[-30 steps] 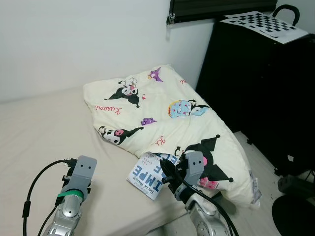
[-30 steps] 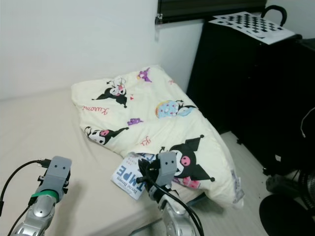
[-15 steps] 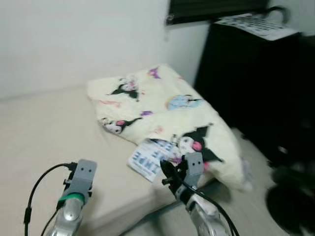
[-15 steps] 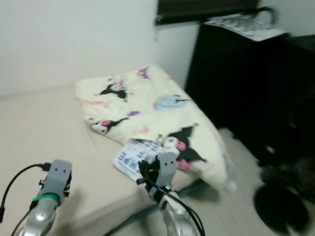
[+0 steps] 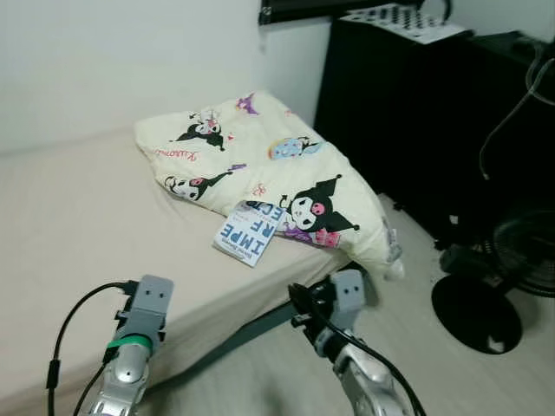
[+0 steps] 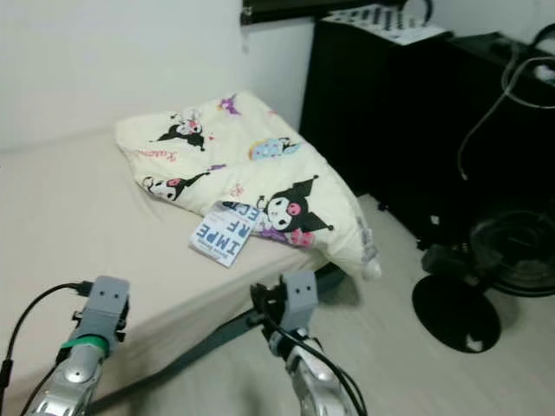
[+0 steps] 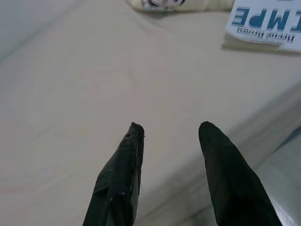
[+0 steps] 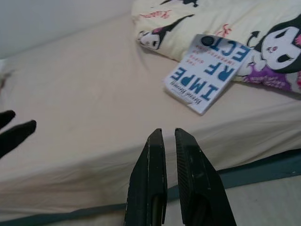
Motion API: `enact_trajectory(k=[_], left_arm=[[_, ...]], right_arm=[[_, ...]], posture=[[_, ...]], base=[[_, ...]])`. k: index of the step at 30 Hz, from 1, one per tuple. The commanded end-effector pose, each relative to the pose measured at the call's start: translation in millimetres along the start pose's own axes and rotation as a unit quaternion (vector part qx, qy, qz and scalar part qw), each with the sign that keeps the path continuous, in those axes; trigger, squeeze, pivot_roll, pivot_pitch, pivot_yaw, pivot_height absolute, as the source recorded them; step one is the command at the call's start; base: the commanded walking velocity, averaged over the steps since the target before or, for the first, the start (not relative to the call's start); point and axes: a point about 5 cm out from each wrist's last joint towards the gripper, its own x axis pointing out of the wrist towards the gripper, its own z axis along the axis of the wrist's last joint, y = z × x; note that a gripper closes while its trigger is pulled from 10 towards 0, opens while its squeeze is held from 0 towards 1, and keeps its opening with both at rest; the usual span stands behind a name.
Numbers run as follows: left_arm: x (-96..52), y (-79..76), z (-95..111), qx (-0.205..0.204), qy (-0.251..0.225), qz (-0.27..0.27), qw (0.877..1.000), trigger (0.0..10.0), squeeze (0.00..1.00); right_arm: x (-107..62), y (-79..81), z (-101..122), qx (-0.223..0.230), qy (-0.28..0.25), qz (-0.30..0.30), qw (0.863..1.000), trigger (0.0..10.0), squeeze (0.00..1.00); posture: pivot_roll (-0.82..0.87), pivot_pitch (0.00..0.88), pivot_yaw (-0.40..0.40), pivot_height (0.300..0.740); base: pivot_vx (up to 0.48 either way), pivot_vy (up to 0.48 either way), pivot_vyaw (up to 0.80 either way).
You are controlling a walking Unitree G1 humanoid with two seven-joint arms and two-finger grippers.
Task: Clean up the room
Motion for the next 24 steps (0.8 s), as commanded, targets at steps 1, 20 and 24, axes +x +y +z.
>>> enact_trajectory(k=[1, 20, 24], left_arm=[[-1.3, 3.2, -6.4, 0.003, 0.015, 0.003, 1.000, 10.0, 0.00], [-2.1, 3.1, -8.4, 0.003, 0.019, 0.002, 1.000, 10.0, 0.00], [-2.5, 3.0, -8.8, 0.003, 0.019, 0.003, 1.000, 10.0, 0.00]], right_arm=[[0.1, 3.3, -3.3, 0.002, 0.006, 0.004, 1.000, 10.0, 0.00], [-0.6, 3.8, -4.9, -0.001, 0.008, 0.003, 1.000, 10.0, 0.00], [-1.0, 3.9, -5.4, -0.001, 0.009, 0.003, 1.000, 10.0, 0.00]], posture=[[-0.03, 0.032, 0.039, 0.740], [-0.03, 0.040, 0.037, 0.740], [-0.03, 0.042, 0.035, 0.740]], base=[[0.000, 0.000, 0.00], [0.374, 0.000, 0.00], [0.363, 0.000, 0.00]])
